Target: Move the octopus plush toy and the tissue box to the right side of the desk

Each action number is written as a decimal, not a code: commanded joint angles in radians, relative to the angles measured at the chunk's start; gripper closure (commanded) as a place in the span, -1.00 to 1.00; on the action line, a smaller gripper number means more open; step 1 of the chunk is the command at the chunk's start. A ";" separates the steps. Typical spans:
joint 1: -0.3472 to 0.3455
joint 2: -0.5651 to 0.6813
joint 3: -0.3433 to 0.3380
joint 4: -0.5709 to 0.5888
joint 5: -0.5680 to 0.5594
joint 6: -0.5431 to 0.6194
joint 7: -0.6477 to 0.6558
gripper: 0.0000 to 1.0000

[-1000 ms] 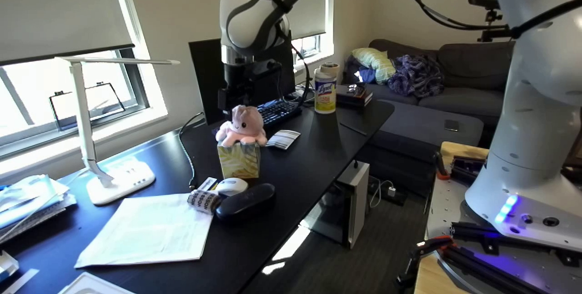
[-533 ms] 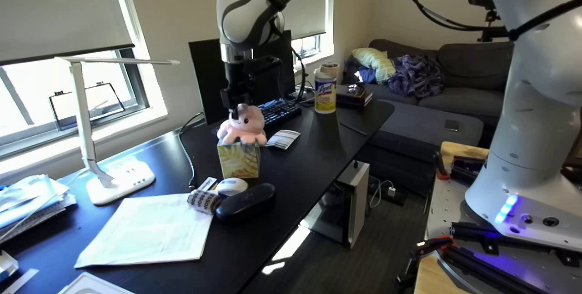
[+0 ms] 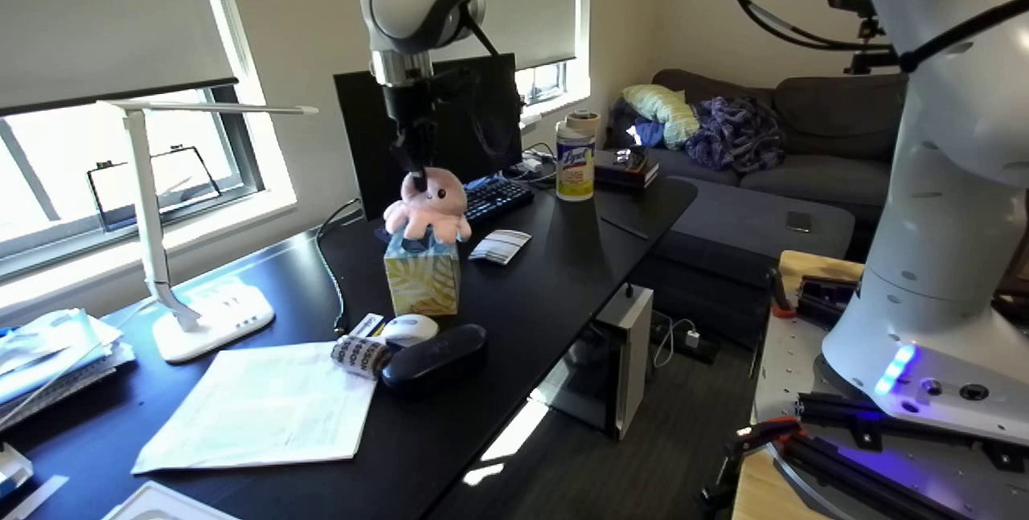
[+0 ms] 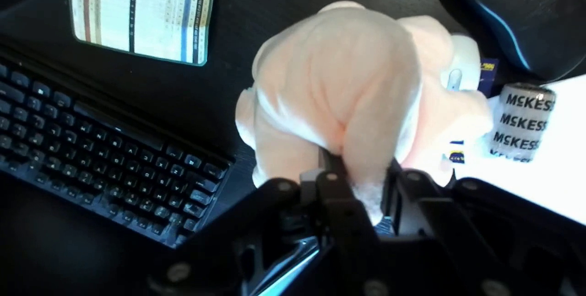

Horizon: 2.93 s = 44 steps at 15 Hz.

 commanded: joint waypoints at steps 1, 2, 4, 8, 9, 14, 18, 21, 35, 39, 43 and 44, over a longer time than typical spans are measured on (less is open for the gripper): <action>-0.028 -0.069 0.013 -0.012 -0.045 -0.102 -0.185 0.94; -0.039 -0.091 0.015 -0.025 -0.051 -0.118 -0.245 0.96; -0.044 -0.118 0.004 -0.016 -0.104 -0.163 -0.330 0.91; -0.048 -0.098 0.006 0.010 -0.085 -0.152 -0.302 0.88; -0.047 -0.099 0.007 0.009 -0.086 -0.152 -0.305 0.88; -0.027 -0.147 -0.012 -0.105 -0.292 -0.129 -0.416 0.90; -0.070 -0.236 -0.064 -0.343 -0.514 -0.016 -0.473 0.91; -0.120 -0.311 -0.123 -0.516 -0.712 0.121 -0.458 0.91; -0.267 -0.197 -0.164 -0.585 -0.729 0.441 -0.499 0.91; -0.342 -0.089 -0.178 -0.576 -0.722 0.611 -0.515 0.91; -0.336 -0.040 -0.230 -0.527 -0.788 0.709 -0.456 0.91; -0.332 -0.038 -0.236 -0.518 -0.799 0.722 -0.454 0.91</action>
